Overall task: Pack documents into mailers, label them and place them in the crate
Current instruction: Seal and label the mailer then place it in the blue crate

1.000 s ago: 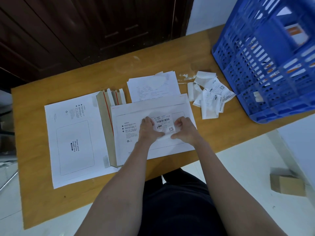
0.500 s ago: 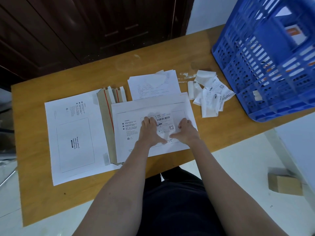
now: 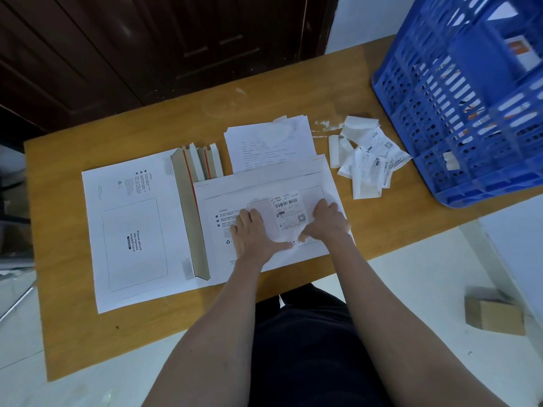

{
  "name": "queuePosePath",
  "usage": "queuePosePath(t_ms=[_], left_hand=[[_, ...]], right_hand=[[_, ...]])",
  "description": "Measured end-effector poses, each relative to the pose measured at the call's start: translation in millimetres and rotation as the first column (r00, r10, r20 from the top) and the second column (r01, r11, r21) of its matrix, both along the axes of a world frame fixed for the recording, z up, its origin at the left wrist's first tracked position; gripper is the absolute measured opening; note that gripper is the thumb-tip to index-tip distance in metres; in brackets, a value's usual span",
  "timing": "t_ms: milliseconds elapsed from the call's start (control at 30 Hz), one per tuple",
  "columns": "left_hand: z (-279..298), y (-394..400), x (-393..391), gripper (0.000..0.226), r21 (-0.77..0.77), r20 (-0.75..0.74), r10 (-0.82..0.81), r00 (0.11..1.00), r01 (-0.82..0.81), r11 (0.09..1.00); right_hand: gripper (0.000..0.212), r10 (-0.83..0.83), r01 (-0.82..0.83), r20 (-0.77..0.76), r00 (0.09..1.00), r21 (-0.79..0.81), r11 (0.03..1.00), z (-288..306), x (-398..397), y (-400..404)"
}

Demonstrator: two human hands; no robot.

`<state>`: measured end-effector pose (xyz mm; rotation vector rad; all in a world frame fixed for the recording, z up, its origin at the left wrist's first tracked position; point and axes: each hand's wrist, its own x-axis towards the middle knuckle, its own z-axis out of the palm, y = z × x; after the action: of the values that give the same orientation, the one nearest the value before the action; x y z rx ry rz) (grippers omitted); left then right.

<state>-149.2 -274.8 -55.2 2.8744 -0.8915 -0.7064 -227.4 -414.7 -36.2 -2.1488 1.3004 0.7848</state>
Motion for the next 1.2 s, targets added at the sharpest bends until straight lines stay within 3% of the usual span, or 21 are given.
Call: queuePosePath(t_ms=[100,300,433,600,667,767,900,967,1067,1200], left_hand=[[-2,4,1,0.107,0.016,-0.013,-0.020,1.000,0.021,1.000],[-1,-1,4,0.111,0.072,-0.084,0.014,0.996,-0.008,0.997],[-2,-3,7,0.110,0.069,-0.123,0.044,0.991,-0.036,0.997],[-1,-4,7,0.109,0.068,-0.129,0.051,0.990,-0.042,0.997],[0,-4,7,0.109,0.071,-0.119,0.048,0.992,-0.040,0.997],[0,-3,7,0.109,0.068,-0.117,0.051,0.992,-0.043,0.997],[0,-3,9,0.107,0.057,-0.157,0.069,0.985,-0.060,0.997],[0,-3,10,0.106,0.051,-0.178,0.081,0.981,-0.073,0.996],[0,-2,9,0.103,0.042,-0.171,0.092,0.981,-0.086,0.995],[0,-2,10,0.097,0.019,-0.186,0.103,0.977,-0.101,0.995]], right_hand=[[0.090,0.002,-0.002,0.024,1.000,0.020,1.000,-3,-1,0],[0.067,-0.043,0.022,0.322,0.946,0.069,0.997,-12,-33,-12],[0.060,-0.085,0.045,0.405,0.910,0.107,0.993,-16,-40,-12],[0.035,-0.340,0.203,0.500,0.797,0.309,0.929,-20,-43,-20],[0.027,-0.411,0.289,0.506,0.758,0.305,0.908,-21,-38,-16],[0.030,-0.367,0.316,0.483,0.795,0.188,0.930,-25,-32,-8],[0.023,-0.399,0.309,0.500,0.768,0.256,0.916,-26,-36,-11],[0.033,-0.376,0.274,0.493,0.785,0.268,0.923,-23,-37,-12],[0.062,-0.184,0.119,0.401,0.898,0.181,0.976,-21,-36,-10],[0.065,-0.103,0.048,0.336,0.936,0.168,0.985,-20,-33,-12]])
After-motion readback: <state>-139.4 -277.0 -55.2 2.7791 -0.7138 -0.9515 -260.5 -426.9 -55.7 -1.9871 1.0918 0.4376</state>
